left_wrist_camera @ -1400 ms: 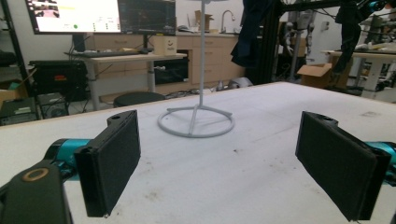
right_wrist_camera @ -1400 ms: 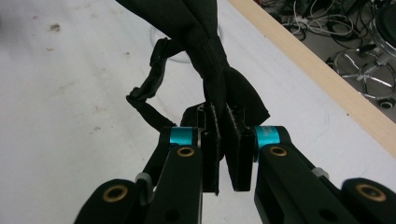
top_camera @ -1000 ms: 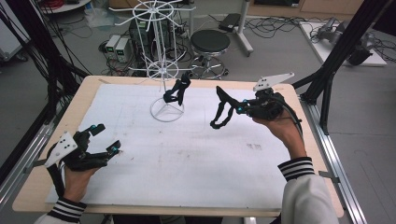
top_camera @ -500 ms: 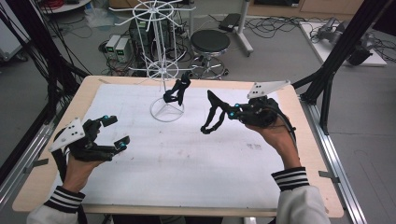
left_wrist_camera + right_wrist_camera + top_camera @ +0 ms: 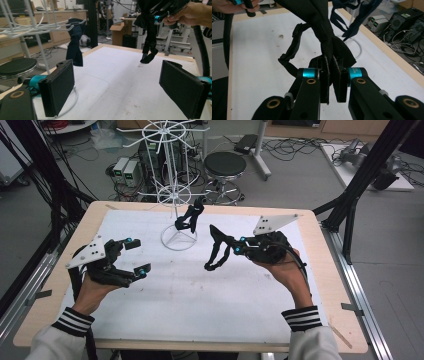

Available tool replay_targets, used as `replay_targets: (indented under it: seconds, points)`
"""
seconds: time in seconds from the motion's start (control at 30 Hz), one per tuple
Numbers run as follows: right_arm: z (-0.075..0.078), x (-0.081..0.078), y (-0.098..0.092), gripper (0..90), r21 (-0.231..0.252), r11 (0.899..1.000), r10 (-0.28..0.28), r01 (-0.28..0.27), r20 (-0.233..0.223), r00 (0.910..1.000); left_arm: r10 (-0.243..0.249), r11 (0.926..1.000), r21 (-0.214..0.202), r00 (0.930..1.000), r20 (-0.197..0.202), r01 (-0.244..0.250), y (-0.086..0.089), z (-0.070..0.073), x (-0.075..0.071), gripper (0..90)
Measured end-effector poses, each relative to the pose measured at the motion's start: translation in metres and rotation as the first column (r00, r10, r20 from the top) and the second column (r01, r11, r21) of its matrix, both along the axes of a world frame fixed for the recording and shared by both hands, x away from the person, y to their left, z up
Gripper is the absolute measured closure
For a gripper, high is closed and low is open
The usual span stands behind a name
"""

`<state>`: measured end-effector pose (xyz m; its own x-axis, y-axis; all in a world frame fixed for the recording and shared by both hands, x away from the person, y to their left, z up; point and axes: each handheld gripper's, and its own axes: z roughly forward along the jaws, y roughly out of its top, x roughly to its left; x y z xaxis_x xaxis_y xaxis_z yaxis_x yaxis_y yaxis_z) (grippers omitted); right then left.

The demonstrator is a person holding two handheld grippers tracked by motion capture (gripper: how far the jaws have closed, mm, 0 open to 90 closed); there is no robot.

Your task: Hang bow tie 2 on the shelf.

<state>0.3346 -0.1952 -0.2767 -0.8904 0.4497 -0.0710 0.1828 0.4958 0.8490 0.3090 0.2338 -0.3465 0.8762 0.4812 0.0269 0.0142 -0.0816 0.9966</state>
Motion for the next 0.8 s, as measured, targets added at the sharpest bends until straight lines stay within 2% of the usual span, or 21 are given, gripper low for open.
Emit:
replay_targets:
  seconds: [0.2,0.3,0.43,0.5,0.8]
  points:
    - [-0.005,-0.002,0.009,85.3,-0.001,1.0,0.019,-0.019,0.013,0.9997,-0.054,0.9984,0.017,0.9985,-0.012,0.054,-0.009,0.007,0.008,13.3]
    - [-0.006,-0.002,0.016,85.0,0.006,0.999,0.034,-0.034,0.025,0.9991,-0.083,0.9965,0.01,0.9959,-0.037,0.084,-0.013,0.009,0.012,13.3]
    - [-0.008,-0.002,0.025,85.0,-0.009,0.999,0.041,-0.04,0.039,0.9984,-0.103,0.9947,0.007,0.9933,-0.054,0.103,-0.017,0.012,0.016,13.3]
    - [-0.008,-0.002,0.029,85.0,-0.015,0.999,0.043,-0.042,0.041,0.9982,-0.114,0.9933,0.013,0.9924,-0.048,0.115,-0.02,0.015,0.017,13.3]
    - [-0.015,-0.004,0.041,85.0,-0.021,0.997,0.072,-0.071,0.036,0.9968,-0.184,0.9817,0.039,0.981,-0.062,0.186,-0.039,0.029,0.022,13.3]
